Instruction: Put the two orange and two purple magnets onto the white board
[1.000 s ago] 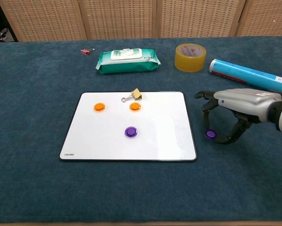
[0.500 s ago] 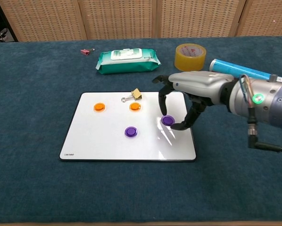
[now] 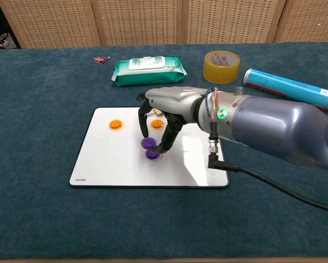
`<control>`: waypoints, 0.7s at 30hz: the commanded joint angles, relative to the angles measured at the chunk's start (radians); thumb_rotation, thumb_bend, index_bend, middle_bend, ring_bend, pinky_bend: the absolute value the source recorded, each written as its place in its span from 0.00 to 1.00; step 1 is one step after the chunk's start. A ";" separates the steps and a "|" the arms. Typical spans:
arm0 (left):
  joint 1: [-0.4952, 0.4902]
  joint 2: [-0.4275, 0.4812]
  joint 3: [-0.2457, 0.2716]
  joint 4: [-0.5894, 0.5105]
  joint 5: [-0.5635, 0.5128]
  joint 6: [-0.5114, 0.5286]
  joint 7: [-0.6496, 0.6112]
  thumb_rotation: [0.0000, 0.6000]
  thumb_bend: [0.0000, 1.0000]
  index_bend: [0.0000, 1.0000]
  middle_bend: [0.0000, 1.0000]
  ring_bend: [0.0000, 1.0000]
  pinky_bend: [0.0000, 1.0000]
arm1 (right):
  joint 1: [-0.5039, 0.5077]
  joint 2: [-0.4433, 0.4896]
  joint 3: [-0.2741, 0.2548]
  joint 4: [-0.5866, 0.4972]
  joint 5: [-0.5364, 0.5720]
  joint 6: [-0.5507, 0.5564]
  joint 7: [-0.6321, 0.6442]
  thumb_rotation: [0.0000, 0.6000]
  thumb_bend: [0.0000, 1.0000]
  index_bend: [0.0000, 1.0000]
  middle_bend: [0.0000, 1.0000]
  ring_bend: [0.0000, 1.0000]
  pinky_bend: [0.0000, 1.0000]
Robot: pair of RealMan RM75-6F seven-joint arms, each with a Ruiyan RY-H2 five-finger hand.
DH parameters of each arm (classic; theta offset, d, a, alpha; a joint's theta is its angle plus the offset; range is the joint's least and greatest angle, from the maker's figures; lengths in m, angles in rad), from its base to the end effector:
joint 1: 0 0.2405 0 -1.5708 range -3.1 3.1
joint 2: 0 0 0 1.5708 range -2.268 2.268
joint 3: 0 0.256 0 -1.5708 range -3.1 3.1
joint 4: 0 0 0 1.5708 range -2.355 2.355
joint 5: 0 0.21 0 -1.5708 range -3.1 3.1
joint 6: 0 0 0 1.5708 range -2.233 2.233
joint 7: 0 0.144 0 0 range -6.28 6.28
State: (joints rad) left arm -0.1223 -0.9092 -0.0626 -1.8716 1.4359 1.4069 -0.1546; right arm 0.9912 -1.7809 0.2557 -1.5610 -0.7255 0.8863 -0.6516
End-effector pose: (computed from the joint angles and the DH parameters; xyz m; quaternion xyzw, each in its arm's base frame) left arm -0.2755 0.1898 0.1934 -0.5569 -0.4674 -0.4295 0.5356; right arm -0.0289 -0.3136 -0.0967 0.7911 -0.4101 0.3392 0.3016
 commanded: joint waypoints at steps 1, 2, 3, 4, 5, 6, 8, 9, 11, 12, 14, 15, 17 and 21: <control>0.001 0.005 -0.002 0.002 0.002 0.001 -0.013 1.00 0.20 0.02 0.00 0.00 0.00 | 0.040 -0.040 0.019 0.024 0.044 0.010 -0.031 1.00 0.57 0.59 0.00 0.00 0.00; 0.001 0.007 -0.002 0.003 0.002 0.001 -0.017 1.00 0.20 0.02 0.00 0.00 0.00 | 0.054 -0.054 0.024 0.031 0.059 0.012 -0.040 1.00 0.57 0.59 0.00 0.00 0.00; 0.001 0.008 -0.002 0.003 0.003 0.001 -0.021 1.00 0.20 0.02 0.00 0.00 0.00 | 0.064 -0.065 0.029 0.038 0.068 0.012 -0.045 1.00 0.56 0.59 0.00 0.00 0.00; 0.001 0.010 -0.002 0.003 0.004 0.001 -0.026 1.00 0.20 0.02 0.00 0.00 0.00 | 0.082 -0.083 0.035 0.052 0.083 0.011 -0.056 1.00 0.57 0.59 0.00 0.00 0.00; 0.001 0.012 -0.001 0.003 0.005 0.001 -0.030 1.00 0.20 0.02 0.00 0.00 0.00 | 0.093 -0.094 0.038 0.062 0.094 0.012 -0.065 1.00 0.57 0.59 0.00 0.00 0.00; 0.002 0.014 -0.001 0.003 0.006 0.002 -0.035 1.00 0.20 0.02 0.00 0.00 0.00 | 0.110 -0.110 0.043 0.078 0.109 0.012 -0.077 1.00 0.57 0.59 0.00 0.00 0.00; 0.005 0.019 -0.001 0.005 0.008 0.008 -0.046 1.00 0.20 0.02 0.00 0.00 0.00 | 0.141 -0.140 0.059 0.108 0.142 0.011 -0.093 1.00 0.57 0.59 0.00 0.00 0.00; 0.007 0.021 -0.002 0.005 0.010 0.010 -0.052 1.00 0.20 0.02 0.00 0.00 0.00 | 0.152 -0.151 0.066 0.120 0.154 0.011 -0.096 1.00 0.57 0.59 0.00 0.00 0.00; 0.009 0.024 -0.002 0.006 0.010 0.014 -0.063 1.00 0.20 0.02 0.00 0.00 0.00 | 0.170 -0.165 0.073 0.139 0.169 0.011 -0.103 1.00 0.57 0.59 0.00 0.00 0.00; 0.010 0.026 -0.003 0.007 0.010 0.014 -0.070 1.00 0.20 0.02 0.00 0.00 0.00 | 0.179 -0.173 0.075 0.150 0.176 0.010 -0.106 1.00 0.57 0.59 0.00 0.00 0.00; 0.010 0.031 -0.002 0.009 0.013 0.014 -0.083 1.00 0.20 0.02 0.00 0.00 0.00 | 0.194 -0.188 0.077 0.175 0.185 0.007 -0.110 1.00 0.57 0.59 0.00 0.00 0.00; 0.010 0.032 -0.003 0.010 0.013 0.014 -0.088 1.00 0.20 0.02 0.00 0.00 0.00 | 0.198 -0.193 0.078 0.183 0.188 0.005 -0.109 1.00 0.57 0.59 0.00 0.00 0.00; 0.010 0.035 -0.004 0.013 0.012 0.013 -0.099 1.00 0.20 0.02 0.00 0.00 0.00 | 0.208 -0.207 0.077 0.208 0.199 -0.001 -0.107 1.00 0.57 0.59 0.00 0.00 0.00; 0.009 0.041 -0.002 0.016 0.016 0.008 -0.116 1.00 0.20 0.02 0.00 0.00 0.00 | 0.225 -0.234 0.078 0.253 0.213 -0.017 -0.101 1.00 0.57 0.60 0.00 0.00 0.00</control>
State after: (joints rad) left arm -0.1131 -0.8689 -0.0652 -1.8562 1.4511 1.4157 -0.2692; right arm 1.2078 -2.0037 0.3324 -1.3221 -0.5201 0.8771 -0.7556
